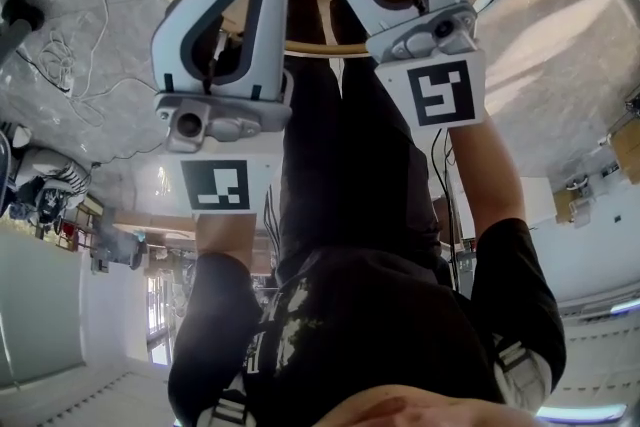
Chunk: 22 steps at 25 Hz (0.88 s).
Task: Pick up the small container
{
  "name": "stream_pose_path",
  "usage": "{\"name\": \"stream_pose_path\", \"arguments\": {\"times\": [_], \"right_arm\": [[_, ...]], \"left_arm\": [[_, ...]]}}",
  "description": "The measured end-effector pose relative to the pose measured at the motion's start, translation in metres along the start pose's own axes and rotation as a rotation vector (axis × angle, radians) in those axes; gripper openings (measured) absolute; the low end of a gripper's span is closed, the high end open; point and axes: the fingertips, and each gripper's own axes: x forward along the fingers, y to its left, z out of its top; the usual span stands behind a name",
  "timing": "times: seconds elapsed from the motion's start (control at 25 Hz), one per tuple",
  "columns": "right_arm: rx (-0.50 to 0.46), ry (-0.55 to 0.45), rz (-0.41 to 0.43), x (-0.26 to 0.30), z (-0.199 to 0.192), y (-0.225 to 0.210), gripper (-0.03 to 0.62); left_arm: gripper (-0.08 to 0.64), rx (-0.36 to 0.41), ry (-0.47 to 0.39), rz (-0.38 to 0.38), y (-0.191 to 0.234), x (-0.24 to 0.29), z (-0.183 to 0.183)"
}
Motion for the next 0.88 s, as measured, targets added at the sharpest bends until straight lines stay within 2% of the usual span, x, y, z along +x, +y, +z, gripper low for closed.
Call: {"name": "stream_pose_path", "arguments": {"times": [0.28,0.52,0.88], "right_arm": [[0.019,0.029,0.014,0.012,-0.044,-0.013,0.193],[0.000,0.032,0.034,0.019,-0.045,-0.004,0.193],[0.019,0.004,0.013,0.037,-0.055,-0.005,0.185]], "left_arm": [[0.008,-0.012,0.023,-0.009,-0.002,0.020,-0.035],[0.008,-0.017,0.031,0.000,0.001,0.016,-0.035],[0.008,-0.030,0.042,-0.011,-0.002,0.021,-0.050]]}}
